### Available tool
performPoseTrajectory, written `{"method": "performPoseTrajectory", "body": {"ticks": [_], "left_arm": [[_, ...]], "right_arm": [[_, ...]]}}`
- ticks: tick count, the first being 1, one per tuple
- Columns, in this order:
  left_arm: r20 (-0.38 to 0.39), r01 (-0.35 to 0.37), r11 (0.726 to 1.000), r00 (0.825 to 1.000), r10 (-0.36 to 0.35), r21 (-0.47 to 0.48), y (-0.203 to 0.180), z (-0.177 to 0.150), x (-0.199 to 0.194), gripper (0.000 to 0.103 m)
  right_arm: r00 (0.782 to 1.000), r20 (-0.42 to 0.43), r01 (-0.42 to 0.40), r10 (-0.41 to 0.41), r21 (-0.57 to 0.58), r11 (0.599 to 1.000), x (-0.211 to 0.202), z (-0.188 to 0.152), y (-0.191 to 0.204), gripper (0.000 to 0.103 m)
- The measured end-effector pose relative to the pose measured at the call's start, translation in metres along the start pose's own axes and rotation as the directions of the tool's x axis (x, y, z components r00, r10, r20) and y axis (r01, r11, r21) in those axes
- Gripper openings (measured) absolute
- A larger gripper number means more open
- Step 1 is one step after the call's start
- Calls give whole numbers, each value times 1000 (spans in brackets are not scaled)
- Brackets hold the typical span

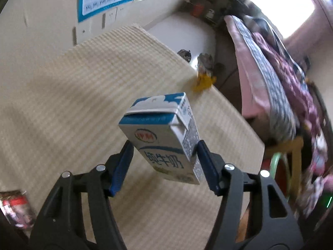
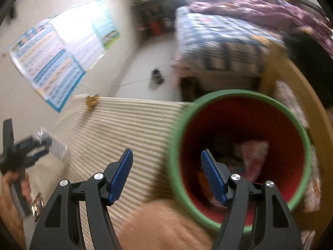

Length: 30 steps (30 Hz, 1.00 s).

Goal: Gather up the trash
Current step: 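Grasp the white milk carton on the table with the left tool, then grasp the small yellow packet with the right tool while the left tool holds the carton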

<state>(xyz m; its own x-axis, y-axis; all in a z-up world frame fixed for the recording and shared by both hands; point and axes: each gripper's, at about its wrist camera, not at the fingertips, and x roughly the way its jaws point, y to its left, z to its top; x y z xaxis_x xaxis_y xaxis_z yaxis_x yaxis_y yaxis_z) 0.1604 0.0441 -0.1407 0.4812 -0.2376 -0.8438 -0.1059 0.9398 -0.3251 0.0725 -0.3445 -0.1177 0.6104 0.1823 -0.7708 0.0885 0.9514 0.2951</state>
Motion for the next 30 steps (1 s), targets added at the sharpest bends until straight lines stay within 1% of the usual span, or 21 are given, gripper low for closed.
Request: {"method": "performPoseTrajectory", "body": {"ticks": [3, 4, 6, 7, 11, 12, 14, 18, 23, 24, 25, 26, 27, 28, 30], "left_arm": [[-10, 15, 999, 1000, -15, 35, 11, -33, -32, 60], [-13, 13, 999, 1000, -12, 50, 12, -39, -39, 60], [-26, -5, 995, 1000, 8, 97, 11, -53, -50, 60], [-38, -13, 992, 999, 18, 125, 9, -63, -53, 60], [-51, -14, 988, 998, 22, 153, -3, -77, -35, 60], [-63, 4, 990, 998, 5, 138, -5, -78, -27, 60], [-58, 49, 993, 997, -43, 111, -9, -79, -18, 57], [-65, 73, 993, 996, -68, 91, -18, -80, 2, 55], [-76, 113, 993, 991, -110, 39, -19, -77, 28, 52], [-71, 123, 992, 990, -121, 25, -17, -74, 30, 52], [-67, 126, 992, 990, -125, 16, -16, -73, 31, 52], [-61, 130, 992, 990, -130, 3, -15, -71, 31, 53], [-55, 127, 992, 990, -128, -10, -13, -70, 32, 53], [-50, 126, 992, 991, -127, -19, -11, -70, 32, 53], [-48, 125, 992, 991, -127, -27, -9, -69, 31, 54]], "right_arm": [[998, -12, -57, 56, -46, 997, 19, 20, 30, 66], [996, -26, -83, 82, -68, 994, 31, 30, 46, 66], [993, -42, -111, 107, -99, 989, 49, 44, 65, 66], [992, -44, -124, 119, -130, 984, 65, 55, 83, 66], [992, -46, -124, 117, -215, 969, 117, 88, 134, 66], [992, -51, -121, 112, -231, 965, 133, 97, 149, 66], [994, -57, -103, 91, -250, 963, 159, 108, 170, 66], [996, -72, -74, 57, -265, 961, 197, 121, 194, 66], [989, -144, -30, -9, -263, 964, 250, 123, 206, 66], [988, -154, -28, -13, -259, 965, 256, 122, 207, 61], [986, -165, -32, -12, -260, 965, 261, 121, 208, 46], [984, -177, -39, -10, -270, 962, 265, 120, 210, 42], [986, -168, -34, -14, -282, 959, 265, 119, 213, 40], [990, -141, -37, -5, -298, 954, 260, 117, 214, 39], [993, -118, -60, 26, -298, 953, 247, 115, 213, 38]]}}
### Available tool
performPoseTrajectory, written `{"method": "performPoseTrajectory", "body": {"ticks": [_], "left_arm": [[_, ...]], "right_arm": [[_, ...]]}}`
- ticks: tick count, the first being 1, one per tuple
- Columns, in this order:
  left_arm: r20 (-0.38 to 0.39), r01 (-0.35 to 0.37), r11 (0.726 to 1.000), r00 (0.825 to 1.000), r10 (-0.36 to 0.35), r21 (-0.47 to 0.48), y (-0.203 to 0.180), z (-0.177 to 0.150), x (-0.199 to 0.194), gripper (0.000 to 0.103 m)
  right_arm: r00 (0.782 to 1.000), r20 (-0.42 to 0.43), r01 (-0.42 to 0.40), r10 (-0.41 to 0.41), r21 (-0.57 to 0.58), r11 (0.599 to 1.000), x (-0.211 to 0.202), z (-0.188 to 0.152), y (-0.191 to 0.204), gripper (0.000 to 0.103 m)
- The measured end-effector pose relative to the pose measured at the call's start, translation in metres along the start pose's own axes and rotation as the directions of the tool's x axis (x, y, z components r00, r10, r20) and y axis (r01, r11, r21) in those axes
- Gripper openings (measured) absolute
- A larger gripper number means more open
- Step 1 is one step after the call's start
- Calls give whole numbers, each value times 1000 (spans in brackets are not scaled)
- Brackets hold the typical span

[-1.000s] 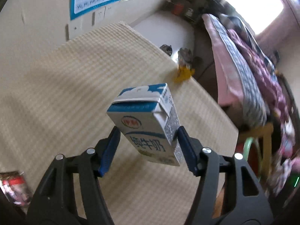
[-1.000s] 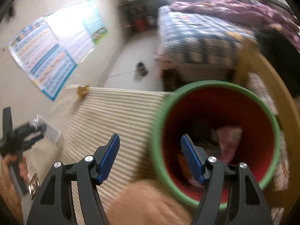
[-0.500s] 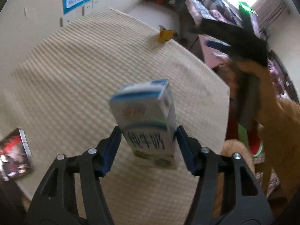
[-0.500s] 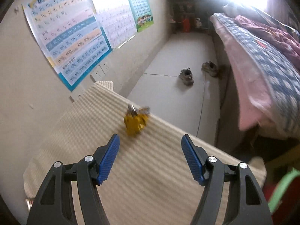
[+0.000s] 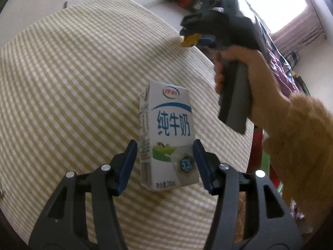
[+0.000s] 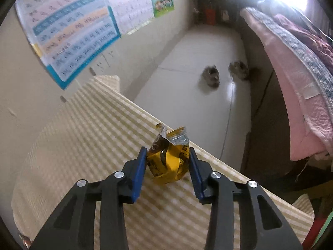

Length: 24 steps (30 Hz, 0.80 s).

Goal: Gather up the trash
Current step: 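Grasp the small yellow packet with the right tool while the left tool holds the carton, then carry the milk carton and yellow packet over the red bin with both tools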

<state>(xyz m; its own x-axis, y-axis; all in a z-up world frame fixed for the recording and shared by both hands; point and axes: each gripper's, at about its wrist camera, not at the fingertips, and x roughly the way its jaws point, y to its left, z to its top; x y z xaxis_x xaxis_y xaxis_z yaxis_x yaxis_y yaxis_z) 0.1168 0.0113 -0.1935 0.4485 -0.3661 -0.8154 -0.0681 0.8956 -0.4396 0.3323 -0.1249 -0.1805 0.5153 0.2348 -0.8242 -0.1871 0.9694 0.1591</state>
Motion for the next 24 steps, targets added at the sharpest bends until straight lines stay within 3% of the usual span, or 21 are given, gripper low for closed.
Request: {"method": "performPoseTrajectory", "body": {"ticks": [6, 10, 13, 18, 24], "left_arm": [[-3, -21, 1000, 1000, 21, 3, -3, 3, 2, 68], [-3, -90, 993, 996, 90, 79, -31, 9, 18, 68], [-17, -140, 983, 990, 143, 116, -38, 11, 29, 56], [-3, -148, 983, 989, 150, 112, -45, 7, 17, 56], [65, -137, 978, 990, 128, 155, -60, -11, -27, 56]], "right_arm": [[992, 79, -97, 95, 19, 995, -69, -33, -13, 38], [991, 77, -113, 110, 35, 993, -118, -73, -29, 39], [993, 67, -105, 101, 44, 994, -150, -106, -38, 39], [993, 68, -105, 99, 85, 991, -191, -159, -45, 39], [990, 89, -117, 107, 109, 987, -222, -192, -44, 39]]}}
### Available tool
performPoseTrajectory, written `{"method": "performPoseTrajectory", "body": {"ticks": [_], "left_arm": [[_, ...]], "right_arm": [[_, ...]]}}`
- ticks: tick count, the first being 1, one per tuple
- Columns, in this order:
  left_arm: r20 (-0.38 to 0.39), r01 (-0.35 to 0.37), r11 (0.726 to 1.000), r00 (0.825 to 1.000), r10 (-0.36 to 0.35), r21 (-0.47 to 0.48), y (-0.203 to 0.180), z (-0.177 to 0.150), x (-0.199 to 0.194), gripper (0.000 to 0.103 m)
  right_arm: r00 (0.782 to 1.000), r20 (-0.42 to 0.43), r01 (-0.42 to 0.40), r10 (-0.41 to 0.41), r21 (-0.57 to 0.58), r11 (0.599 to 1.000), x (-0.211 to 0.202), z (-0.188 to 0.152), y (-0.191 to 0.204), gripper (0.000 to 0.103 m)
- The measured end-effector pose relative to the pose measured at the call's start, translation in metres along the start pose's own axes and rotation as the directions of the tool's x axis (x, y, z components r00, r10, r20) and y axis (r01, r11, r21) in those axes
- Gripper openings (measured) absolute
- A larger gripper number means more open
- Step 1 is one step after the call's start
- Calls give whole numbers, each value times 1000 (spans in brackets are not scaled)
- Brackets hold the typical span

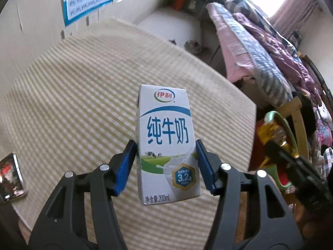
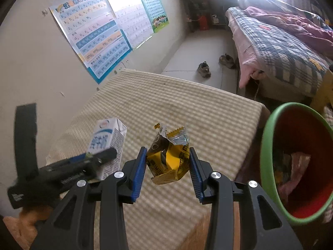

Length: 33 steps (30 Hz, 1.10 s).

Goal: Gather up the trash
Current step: 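Carry the milk carton and yellow packet over the red bin with both tools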

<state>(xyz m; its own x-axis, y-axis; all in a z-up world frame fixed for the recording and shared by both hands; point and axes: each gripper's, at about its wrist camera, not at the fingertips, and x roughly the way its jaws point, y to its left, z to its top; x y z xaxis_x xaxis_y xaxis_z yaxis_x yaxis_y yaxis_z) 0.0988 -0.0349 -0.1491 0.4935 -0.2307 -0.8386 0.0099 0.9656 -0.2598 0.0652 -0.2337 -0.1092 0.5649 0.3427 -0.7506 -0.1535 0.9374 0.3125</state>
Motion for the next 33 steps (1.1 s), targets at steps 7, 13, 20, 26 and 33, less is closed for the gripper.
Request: {"method": "performPoseTrajectory", "body": {"ticks": [7, 13, 20, 26, 33], "left_arm": [[69, 21, 1000, 997, -22, 13, -16, -8, -41, 56], [126, 26, 997, 991, -35, 73, -41, -6, -68, 56], [154, 35, 993, 987, -53, 115, -62, -8, -83, 56], [150, 52, 989, 986, -73, 140, -79, -7, -84, 56], [84, 183, 958, 975, -206, 222, -134, -6, -67, 56]], "right_arm": [[998, 63, -8, 8, 3, 1000, -30, -3, 0, 39], [995, 101, -15, 12, 23, 1000, -51, -5, -9, 39], [992, 127, -4, -3, 49, 999, -66, -6, -24, 39], [989, 143, 25, -37, 84, 996, -75, -7, -44, 39], [971, 167, 137, -169, 189, 972, -95, -7, -100, 40]]}}
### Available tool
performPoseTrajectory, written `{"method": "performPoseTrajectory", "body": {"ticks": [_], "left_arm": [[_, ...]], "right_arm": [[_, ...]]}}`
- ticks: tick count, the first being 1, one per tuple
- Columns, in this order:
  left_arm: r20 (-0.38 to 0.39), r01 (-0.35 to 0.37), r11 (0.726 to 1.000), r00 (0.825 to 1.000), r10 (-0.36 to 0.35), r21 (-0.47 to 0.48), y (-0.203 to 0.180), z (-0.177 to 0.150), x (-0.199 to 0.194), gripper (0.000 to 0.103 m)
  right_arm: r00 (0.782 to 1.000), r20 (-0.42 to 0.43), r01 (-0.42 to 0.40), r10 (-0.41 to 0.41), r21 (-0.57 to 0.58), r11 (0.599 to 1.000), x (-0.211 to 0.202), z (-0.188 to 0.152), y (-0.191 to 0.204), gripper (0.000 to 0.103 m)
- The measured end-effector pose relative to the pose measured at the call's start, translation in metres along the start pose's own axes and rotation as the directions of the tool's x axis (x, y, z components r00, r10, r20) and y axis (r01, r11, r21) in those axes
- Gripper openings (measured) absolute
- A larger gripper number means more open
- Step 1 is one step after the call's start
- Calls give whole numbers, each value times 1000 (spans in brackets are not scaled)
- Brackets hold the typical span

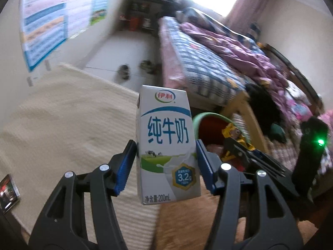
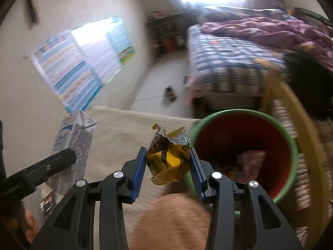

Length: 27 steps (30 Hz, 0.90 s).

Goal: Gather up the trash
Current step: 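Carry the milk carton and yellow packet over the red bin with both tools, then open both tools over the red bin to drop the carton and packet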

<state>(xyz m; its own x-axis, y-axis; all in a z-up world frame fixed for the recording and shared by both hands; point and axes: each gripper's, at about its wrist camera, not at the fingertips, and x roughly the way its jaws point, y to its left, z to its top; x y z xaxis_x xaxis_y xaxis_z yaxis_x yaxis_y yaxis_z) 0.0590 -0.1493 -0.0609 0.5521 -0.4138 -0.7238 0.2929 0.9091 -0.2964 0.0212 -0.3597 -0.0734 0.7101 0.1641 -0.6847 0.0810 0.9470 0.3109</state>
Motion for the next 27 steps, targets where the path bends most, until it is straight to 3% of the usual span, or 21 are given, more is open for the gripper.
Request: {"method": "performPoseTrajectory", "body": {"ticks": [4, 9, 10, 11, 13, 15, 20, 22, 27], "left_arm": [[-50, 87, 994, 995, -85, 60, -39, 5, 27, 56], [-96, 171, 977, 982, -160, 130, -86, 12, 58, 56], [-99, 175, 974, 982, -162, 142, -91, 13, 62, 60], [-96, 169, 973, 983, -156, 156, -97, 15, 65, 74], [-56, 150, 976, 988, -143, 159, -100, 17, 62, 81], [-13, 146, 979, 989, -146, 143, -96, 17, 54, 87], [158, 23, 992, 986, -43, 125, -74, 15, 20, 98], [236, -23, 994, 972, -3, 107, -61, 14, 3, 98], [388, -165, 983, 914, 120, 85, -43, 14, -37, 98]], "right_arm": [[993, -9, 122, -121, 66, 990, -2, 2, -50, 41], [979, -30, 204, -202, 92, 975, 3, -1, -88, 41], [977, -34, 214, -212, 97, 972, 5, 0, -95, 43], [975, -36, 222, -220, 97, 970, 6, 1, -98, 46], [969, -37, 247, -245, 95, 964, 8, 2, -104, 59], [965, -29, 262, -260, 99, 960, 8, 4, -107, 63], [968, 17, 249, -252, 93, 964, 2, 5, -97, 77], [973, 43, 223, -226, 71, 972, 0, 6, -83, 83], [978, 152, 144, -143, 2, 990, -12, 9, -47, 96]]}}
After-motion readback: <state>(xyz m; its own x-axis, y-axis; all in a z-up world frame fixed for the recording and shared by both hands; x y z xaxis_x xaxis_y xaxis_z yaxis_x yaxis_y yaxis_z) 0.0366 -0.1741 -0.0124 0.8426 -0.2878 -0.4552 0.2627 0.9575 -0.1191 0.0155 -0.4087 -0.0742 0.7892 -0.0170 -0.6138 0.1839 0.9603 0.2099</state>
